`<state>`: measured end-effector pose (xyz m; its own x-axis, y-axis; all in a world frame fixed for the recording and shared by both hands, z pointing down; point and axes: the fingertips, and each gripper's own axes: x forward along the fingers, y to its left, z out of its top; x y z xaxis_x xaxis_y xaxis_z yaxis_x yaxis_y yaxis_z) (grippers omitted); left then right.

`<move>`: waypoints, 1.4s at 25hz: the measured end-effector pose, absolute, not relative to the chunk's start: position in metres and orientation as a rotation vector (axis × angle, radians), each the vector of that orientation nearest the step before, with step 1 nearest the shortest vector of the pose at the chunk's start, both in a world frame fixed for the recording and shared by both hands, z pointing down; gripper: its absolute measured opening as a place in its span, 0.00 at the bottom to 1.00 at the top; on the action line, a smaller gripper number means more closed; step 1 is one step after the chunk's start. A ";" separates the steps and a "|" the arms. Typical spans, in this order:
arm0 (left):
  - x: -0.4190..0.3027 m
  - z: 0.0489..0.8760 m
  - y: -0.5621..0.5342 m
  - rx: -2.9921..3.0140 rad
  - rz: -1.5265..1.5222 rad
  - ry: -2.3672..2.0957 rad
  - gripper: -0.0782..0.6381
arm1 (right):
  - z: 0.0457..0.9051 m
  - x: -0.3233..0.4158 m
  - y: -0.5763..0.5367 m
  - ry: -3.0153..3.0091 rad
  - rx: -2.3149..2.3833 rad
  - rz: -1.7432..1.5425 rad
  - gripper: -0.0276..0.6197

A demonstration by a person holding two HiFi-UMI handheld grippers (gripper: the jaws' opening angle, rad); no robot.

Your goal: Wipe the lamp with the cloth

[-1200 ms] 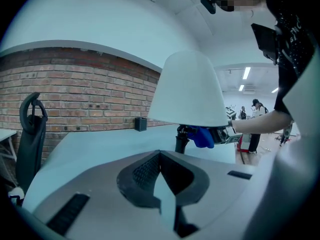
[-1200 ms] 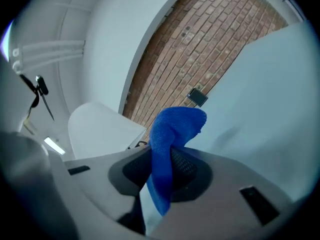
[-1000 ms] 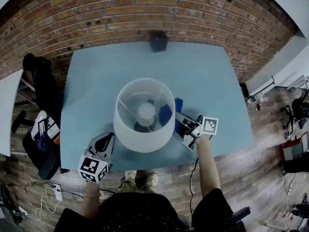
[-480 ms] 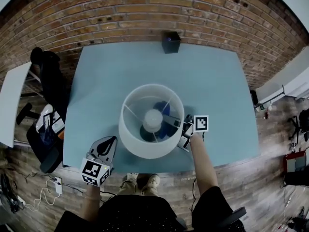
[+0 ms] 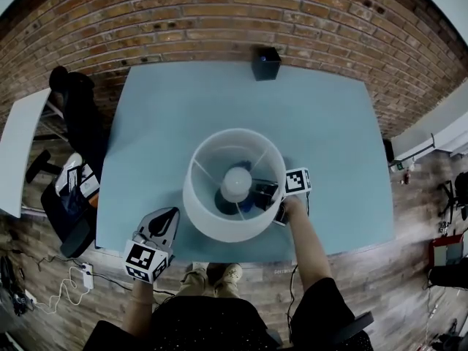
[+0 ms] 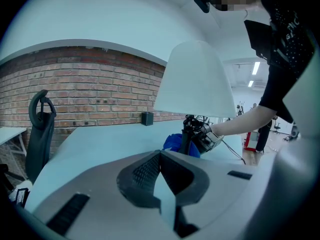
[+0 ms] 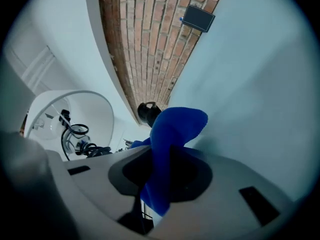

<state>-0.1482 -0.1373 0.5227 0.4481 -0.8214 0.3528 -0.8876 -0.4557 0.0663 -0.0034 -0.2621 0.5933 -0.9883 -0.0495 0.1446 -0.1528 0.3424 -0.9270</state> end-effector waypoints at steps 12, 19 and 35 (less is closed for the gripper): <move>-0.144 0.526 -0.131 2.467 0.328 -1.442 0.12 | 0.590 0.062 -0.273 -2.514 0.756 1.632 0.18; -0.142 0.513 -0.131 2.480 0.230 -1.478 0.12 | 0.529 0.132 -0.208 -2.665 1.368 1.125 0.18; -0.127 0.480 -0.110 2.588 0.087 -1.498 0.12 | 0.461 0.111 -0.102 -2.432 1.771 0.084 0.17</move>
